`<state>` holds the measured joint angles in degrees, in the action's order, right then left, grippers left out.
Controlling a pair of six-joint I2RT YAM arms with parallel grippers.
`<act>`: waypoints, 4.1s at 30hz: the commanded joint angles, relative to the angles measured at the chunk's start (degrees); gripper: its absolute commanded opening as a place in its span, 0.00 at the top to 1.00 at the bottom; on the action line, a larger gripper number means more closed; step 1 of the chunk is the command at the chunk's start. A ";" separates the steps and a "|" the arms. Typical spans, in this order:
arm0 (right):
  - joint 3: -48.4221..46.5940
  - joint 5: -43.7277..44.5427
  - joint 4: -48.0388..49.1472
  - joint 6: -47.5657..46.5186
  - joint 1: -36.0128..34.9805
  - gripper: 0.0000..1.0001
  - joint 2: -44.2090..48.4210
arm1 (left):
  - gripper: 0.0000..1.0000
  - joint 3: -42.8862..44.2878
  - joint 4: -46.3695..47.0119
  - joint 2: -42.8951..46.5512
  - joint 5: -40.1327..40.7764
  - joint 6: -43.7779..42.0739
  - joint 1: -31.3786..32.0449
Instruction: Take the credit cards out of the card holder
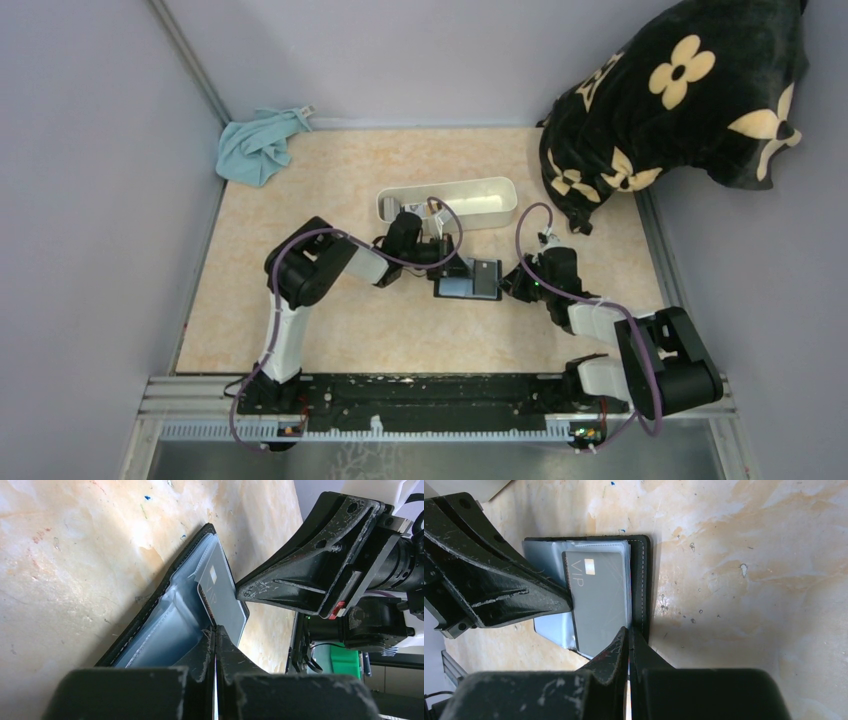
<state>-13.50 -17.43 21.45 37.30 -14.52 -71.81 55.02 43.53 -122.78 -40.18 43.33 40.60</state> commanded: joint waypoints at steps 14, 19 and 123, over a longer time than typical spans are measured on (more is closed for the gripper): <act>-0.13 0.23 1.22 -0.25 -0.51 1.00 -2.19 | 1.00 -5.04 -21.24 1.67 -3.01 -3.17 -5.97; -0.13 0.36 0.94 -0.28 -0.48 1.00 -2.06 | 1.00 -7.01 -22.37 3.17 -3.66 -4.49 -7.65; -6.23 -18.64 39.03 10.11 -9.12 0.65 -26.45 | 0.78 -6.18 -22.46 6.04 -5.56 -3.34 -6.52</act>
<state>-18.57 -33.63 50.41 43.81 -22.90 -95.18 50.43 27.18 -113.38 -44.03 37.95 33.19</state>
